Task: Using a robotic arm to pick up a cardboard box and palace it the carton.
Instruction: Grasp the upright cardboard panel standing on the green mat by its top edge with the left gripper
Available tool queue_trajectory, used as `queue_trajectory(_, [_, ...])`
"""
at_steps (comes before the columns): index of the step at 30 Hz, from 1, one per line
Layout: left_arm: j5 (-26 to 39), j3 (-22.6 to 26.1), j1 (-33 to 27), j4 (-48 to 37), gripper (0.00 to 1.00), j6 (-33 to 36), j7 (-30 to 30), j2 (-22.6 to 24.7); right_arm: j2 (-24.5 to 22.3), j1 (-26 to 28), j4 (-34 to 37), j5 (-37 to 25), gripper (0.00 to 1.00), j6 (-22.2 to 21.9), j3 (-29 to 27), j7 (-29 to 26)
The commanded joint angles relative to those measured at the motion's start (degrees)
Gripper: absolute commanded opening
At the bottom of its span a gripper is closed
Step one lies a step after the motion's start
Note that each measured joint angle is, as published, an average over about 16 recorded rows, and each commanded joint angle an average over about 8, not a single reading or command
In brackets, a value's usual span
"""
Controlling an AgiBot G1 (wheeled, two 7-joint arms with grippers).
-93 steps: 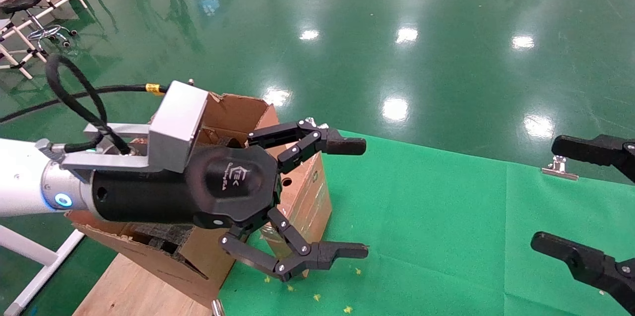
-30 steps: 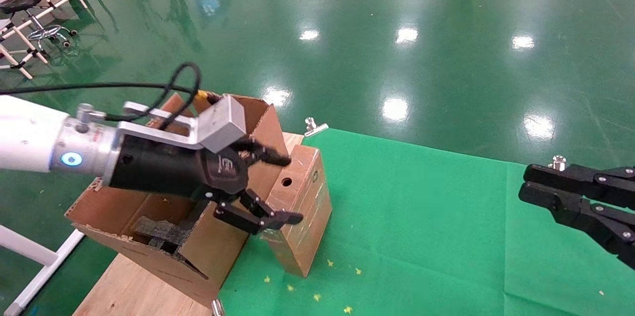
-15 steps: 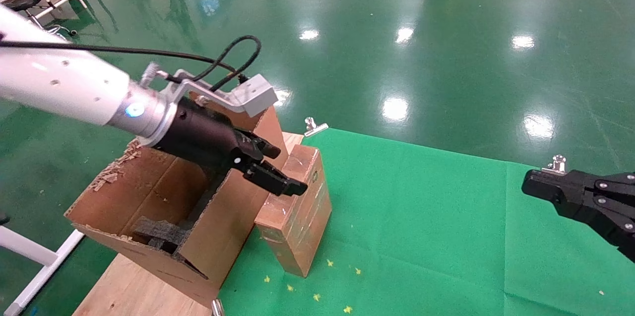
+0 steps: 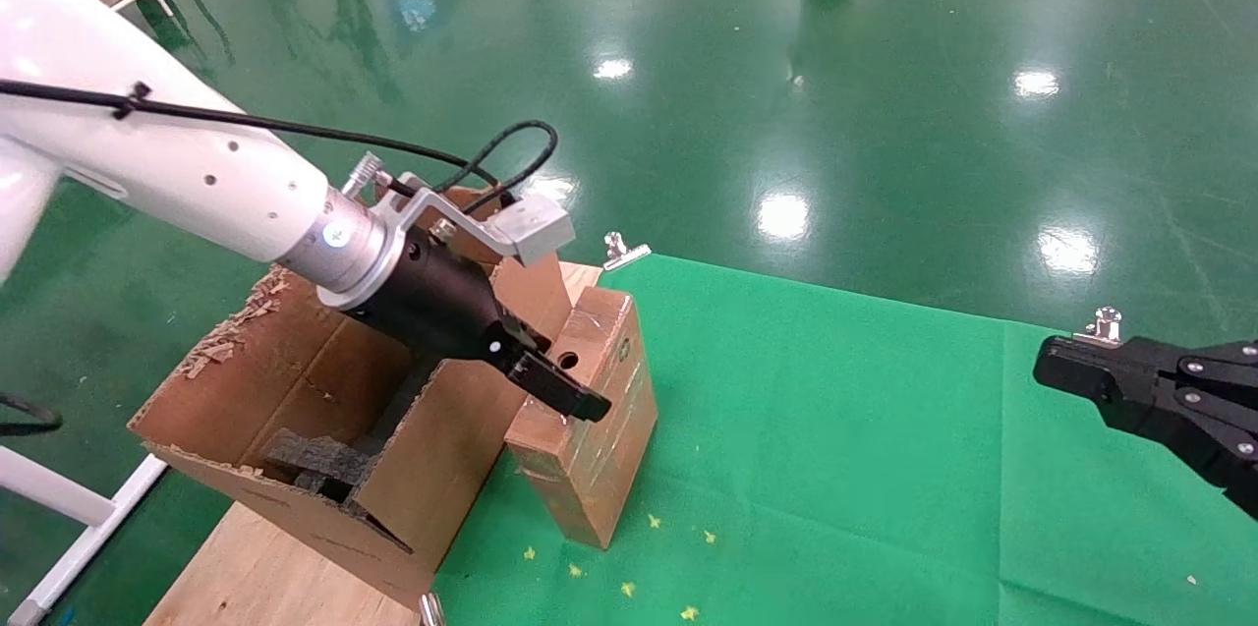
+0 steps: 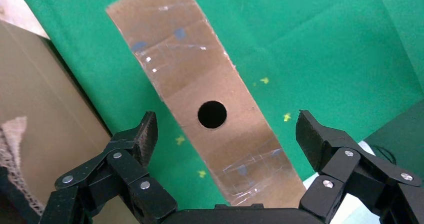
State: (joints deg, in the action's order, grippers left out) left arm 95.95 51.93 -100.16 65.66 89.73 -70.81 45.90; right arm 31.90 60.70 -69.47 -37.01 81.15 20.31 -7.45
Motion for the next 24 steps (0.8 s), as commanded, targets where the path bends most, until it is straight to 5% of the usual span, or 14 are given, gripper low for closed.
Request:
queue_trajectory(1, [0.2, 0.9, -0.1, 0.2, 0.98, -0.2, -0.8, 0.3, 0.0, 0.0, 0.0, 0.0, 0.58, 0.0, 0.0, 0.0])
queue_trajectory(4, [0.9, 1.8, -0.2, 0.9, 0.69, -0.4, -1.7, 0.7, 0.0, 0.0, 0.0, 0.0, 0.95, 0.0, 0.0, 0.0])
queue_trajectory(8, [1.7, 2.6, -0.4, 1.6, 0.19, -0.5, -2.2, 1.0, 0.0, 0.0, 0.0, 0.0, 1.0, 0.0, 0.0, 0.0])
queue_trajectory(10, [1.9, 2.9, -0.4, 1.8, 0.02, -0.5, -2.3, 1.1, 0.0, 0.0, 0.0, 0.0, 1.0, 0.0, 0.0, 0.0])
queue_trajectory(24, [1.5, 2.3, -0.3, 1.5, 0.0, -0.5, -2.1, 0.9, 0.0, 0.0, 0.0, 0.0, 1.0, 0.0, 0.0, 0.0])
